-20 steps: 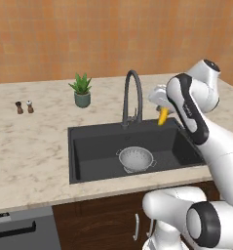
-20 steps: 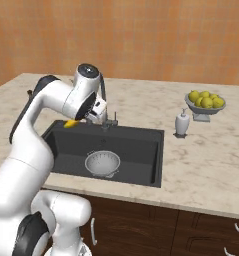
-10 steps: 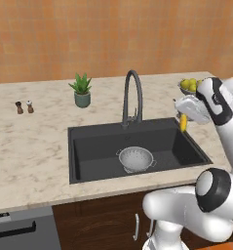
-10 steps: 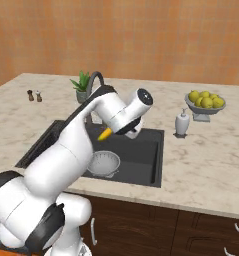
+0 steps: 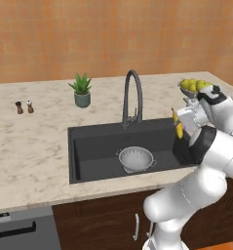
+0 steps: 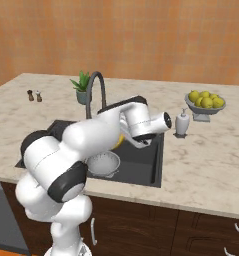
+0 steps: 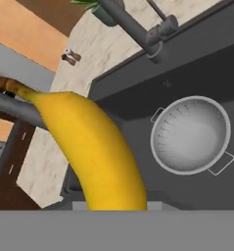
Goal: Put the colander in the sink, put the banana in the colander, and turn on the sink faucet and pour water over the colander.
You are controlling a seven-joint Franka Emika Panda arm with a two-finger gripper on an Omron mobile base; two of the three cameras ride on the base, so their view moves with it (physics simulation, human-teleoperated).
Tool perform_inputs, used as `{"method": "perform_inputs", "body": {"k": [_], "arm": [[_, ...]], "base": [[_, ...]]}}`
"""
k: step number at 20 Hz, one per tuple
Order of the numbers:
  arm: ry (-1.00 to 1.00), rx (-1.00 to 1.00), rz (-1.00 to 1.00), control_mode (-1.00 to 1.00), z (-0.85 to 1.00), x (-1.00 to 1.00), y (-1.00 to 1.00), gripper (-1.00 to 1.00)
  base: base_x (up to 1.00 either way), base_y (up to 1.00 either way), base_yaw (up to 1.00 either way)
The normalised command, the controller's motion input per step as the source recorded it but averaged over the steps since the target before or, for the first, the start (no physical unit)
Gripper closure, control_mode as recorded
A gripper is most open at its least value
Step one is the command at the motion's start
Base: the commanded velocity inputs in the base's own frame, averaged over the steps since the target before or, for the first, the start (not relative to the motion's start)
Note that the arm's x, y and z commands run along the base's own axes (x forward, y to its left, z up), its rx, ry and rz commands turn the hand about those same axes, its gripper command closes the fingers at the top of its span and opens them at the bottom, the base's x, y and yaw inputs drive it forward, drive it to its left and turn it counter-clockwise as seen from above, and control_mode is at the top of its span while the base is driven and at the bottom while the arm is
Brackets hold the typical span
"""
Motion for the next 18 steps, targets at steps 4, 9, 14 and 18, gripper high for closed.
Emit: {"method": "perform_inputs", "body": {"k": [4, 9, 14, 18], "arm": [[-0.07, 0.12, 0.00, -1.00, -0.54, 0.11, 0.19, 1.00], [-0.19, 0.03, 0.00, -1.00, -0.43, 0.00, 0.63, 1.00], [-0.22, 0.00, 0.00, -1.00, -0.30, 0.00, 0.72, 1.00], [-0.17, 0.00, -0.01, -1.00, -0.41, 0.00, 0.32, 1.00]], "base": [[0.00, 0.00, 0.00], [0.00, 0.00, 0.00], [0.00, 0.00, 0.00], [0.00, 0.00, 0.00]]}}
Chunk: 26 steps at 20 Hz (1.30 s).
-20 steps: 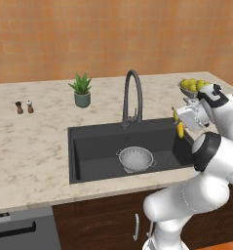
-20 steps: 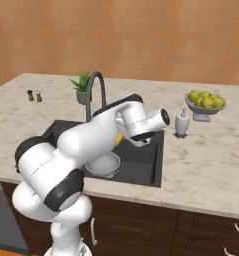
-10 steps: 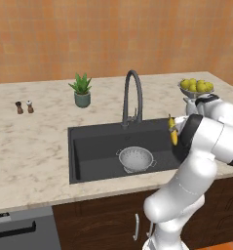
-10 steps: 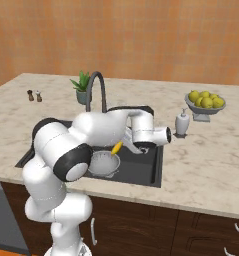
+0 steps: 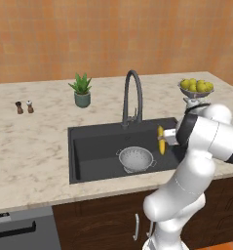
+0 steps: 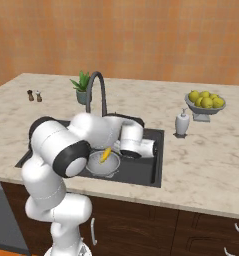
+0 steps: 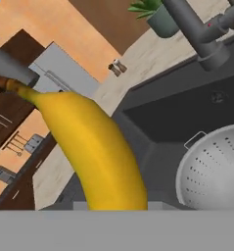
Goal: Put the colander in the sink, put the banana in the colander, and turn on the sink faucet and pour water over the colander.
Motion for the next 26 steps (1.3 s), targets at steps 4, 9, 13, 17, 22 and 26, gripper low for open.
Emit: {"method": "perform_inputs", "body": {"k": [4, 9, 13, 17, 22, 26], "arm": [[-0.19, 0.00, -0.02, -1.00, -0.38, 0.00, 0.34, 1.00], [-0.17, -0.06, -0.07, -1.00, -0.28, 0.17, 0.16, 1.00], [-0.11, -0.18, -0.06, -1.00, -0.33, 0.16, 0.00, 1.00], [-0.04, -0.15, -0.02, -1.00, -0.35, 0.32, 0.00, 1.00], [0.00, -0.03, 0.00, -1.00, -0.32, 0.39, 0.00, 1.00], [0.00, 0.00, 0.00, -1.00, -0.45, 0.26, -0.06, 1.00]], "base": [[0.00, 0.00, 0.00], [0.00, 0.00, 0.00], [0.00, 0.00, 0.00], [0.00, 0.00, 0.00], [0.00, 0.00, 0.00], [0.00, 0.00, 0.00]]}}
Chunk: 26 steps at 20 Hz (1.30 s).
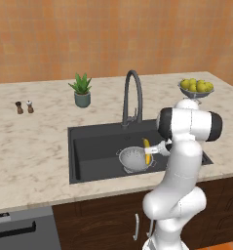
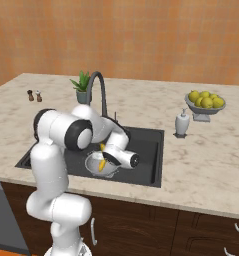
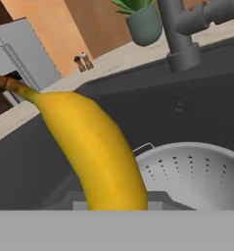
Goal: Put the colander in the sink, put the banana in the colander, and turn on the sink faucet and pour water over the colander.
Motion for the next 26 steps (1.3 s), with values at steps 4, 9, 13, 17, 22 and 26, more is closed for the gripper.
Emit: {"method": "perform_inputs", "body": {"k": [4, 9, 13, 17, 22, 26], "arm": [[-0.01, 0.00, 0.00, -1.00, -0.50, 0.25, -0.03, 1.00], [-0.01, 0.00, 0.00, -1.00, -0.36, 0.42, 0.00, 1.00], [0.00, 0.00, 0.00, -1.00, -0.32, 0.56, 0.00, 1.00], [0.00, 0.00, 0.00, -1.00, -0.34, 0.49, 0.00, 1.00], [0.00, 0.00, 0.00, -1.00, -0.38, 0.18, 0.04, 1.00], [0.00, 0.00, 0.00, -1.00, -0.38, 0.09, 0.02, 1.00]], "base": [[0.00, 0.00, 0.00], [0.00, 0.00, 0.00], [0.00, 0.00, 0.00], [0.00, 0.00, 0.00], [0.00, 0.00, 0.00], [0.00, 0.00, 0.00]]}}
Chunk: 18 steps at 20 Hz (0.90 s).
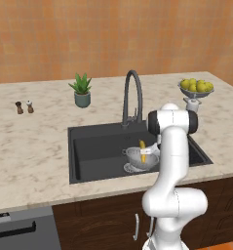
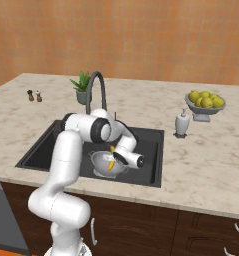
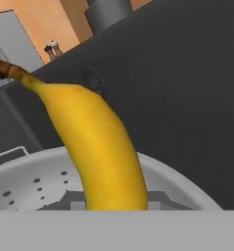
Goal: Put the colander in the sink, put the banana in the colander, and turn on the sink faucet and pour water over the colander.
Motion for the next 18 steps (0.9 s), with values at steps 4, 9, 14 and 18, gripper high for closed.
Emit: {"method": "perform_inputs", "body": {"k": [4, 9, 14, 18], "arm": [[-0.03, -0.02, 0.00, -1.00, -0.09, -0.24, 0.30, -1.00], [-0.12, -0.02, 0.00, -1.00, 0.09, -0.56, 0.13, -1.00], [-0.11, -0.07, -0.07, -1.00, 0.50, -0.41, 0.08, -1.00], [-0.15, -0.02, -0.10, -1.00, 0.98, -0.15, -0.11, -1.00]], "base": [[0.00, 0.00, 0.00], [0.00, 0.00, 0.00], [0.00, 0.00, 0.00], [0.00, 0.00, 0.00]]}}
